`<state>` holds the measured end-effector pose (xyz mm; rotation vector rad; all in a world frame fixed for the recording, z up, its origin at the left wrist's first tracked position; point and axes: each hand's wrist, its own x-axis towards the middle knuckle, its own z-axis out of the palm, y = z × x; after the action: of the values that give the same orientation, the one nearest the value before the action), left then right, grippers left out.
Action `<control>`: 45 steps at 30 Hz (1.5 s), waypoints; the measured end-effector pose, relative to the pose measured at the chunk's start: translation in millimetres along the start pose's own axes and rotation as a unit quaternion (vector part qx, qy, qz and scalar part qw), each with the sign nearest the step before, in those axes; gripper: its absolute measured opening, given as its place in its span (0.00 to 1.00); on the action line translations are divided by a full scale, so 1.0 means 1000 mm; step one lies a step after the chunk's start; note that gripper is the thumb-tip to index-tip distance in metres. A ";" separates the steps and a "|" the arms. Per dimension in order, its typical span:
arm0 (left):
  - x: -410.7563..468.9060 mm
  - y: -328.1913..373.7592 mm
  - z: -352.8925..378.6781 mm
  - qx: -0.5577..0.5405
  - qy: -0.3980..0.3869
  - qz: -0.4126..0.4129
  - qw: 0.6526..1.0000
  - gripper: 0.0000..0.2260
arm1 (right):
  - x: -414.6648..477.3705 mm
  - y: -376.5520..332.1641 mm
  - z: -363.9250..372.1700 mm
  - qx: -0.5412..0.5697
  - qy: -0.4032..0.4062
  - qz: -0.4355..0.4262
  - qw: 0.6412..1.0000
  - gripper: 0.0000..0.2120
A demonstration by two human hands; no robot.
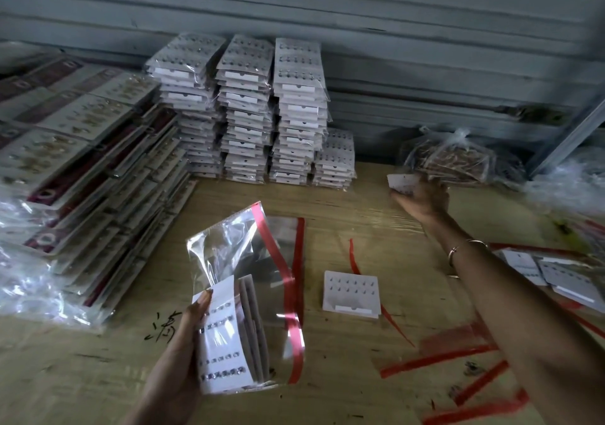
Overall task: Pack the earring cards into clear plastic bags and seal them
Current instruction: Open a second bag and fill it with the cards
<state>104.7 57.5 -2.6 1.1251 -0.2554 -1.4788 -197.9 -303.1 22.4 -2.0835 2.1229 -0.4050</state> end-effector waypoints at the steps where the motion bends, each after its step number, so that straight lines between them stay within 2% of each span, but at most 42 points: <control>1: 0.000 0.000 -0.001 -0.002 -0.002 -0.001 1.000 0.22 | -0.010 -0.004 -0.005 0.000 0.007 -0.005 1.000 0.41; 3: 0.001 0.000 -0.001 -0.004 -0.007 -0.004 1.000 0.22 | -0.035 -0.012 -0.015 -0.015 0.004 -0.013 1.000 0.43; 11: -0.001 -0.001 -0.003 -0.004 -0.010 0.010 1.000 0.24 | -0.148 -0.021 -0.028 -0.122 -0.107 0.029 0.986 0.46; 18: -0.001 -0.002 -0.001 -0.011 -0.011 0.027 1.000 0.23 | -0.176 -0.009 -0.026 -0.132 -0.118 0.019 0.984 0.41; 21: -0.003 -0.003 0.001 -0.019 -0.012 0.032 0.999 0.23 | -0.175 0.000 -0.026 -0.156 -0.099 0.003 0.983 0.42; 23: -0.004 -0.003 0.002 -0.025 -0.008 0.035 0.999 0.22 | -0.171 0.010 -0.031 -0.176 -0.068 -0.036 0.981 0.41; 25: -0.005 -0.004 0.003 -0.026 -0.008 0.038 0.999 0.21 | -0.165 0.022 -0.034 -0.154 -0.047 -0.126 0.979 0.37; 27: -0.006 -0.004 0.005 -0.027 -0.013 0.040 0.999 0.20 | -0.161 0.033 -0.037 -0.098 -0.090 -0.218 0.967 0.36; 28: -0.006 -0.004 0.005 -0.030 -0.014 0.041 0.999 0.20 | -0.161 0.035 -0.037 -0.071 -0.126 -0.235 0.961 0.36; 30: -0.007 -0.004 0.006 -0.035 -0.021 0.046 0.998 0.19 | -0.163 0.039 -0.033 -0.013 -0.182 -0.223 0.958 0.33; 32: -0.008 -0.004 0.007 -0.035 -0.020 0.052 0.998 0.19 | -0.165 0.041 -0.030 0.048 -0.193 -0.205 0.958 0.29; 39: -0.009 -0.001 0.011 -0.054 -0.047 0.045 0.996 0.19 | -0.174 0.030 -0.040 0.121 -0.078 -0.236 0.961 0.33; 42: -0.008 -0.002 0.009 -0.045 -0.033 0.052 0.997 0.19 | -0.188 0.015 -0.044 0.211 -0.125 -0.264 0.933 0.37; 45: -0.007 -0.002 0.008 -0.039 -0.021 0.055 0.998 0.19 | -0.197 0.001 -0.041 0.218 -0.163 -0.285 0.919 0.38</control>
<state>96.4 60.5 3.3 1.0033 -0.2807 -1.4044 -203.9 -102.8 43.8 -2.2502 1.0944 -0.4921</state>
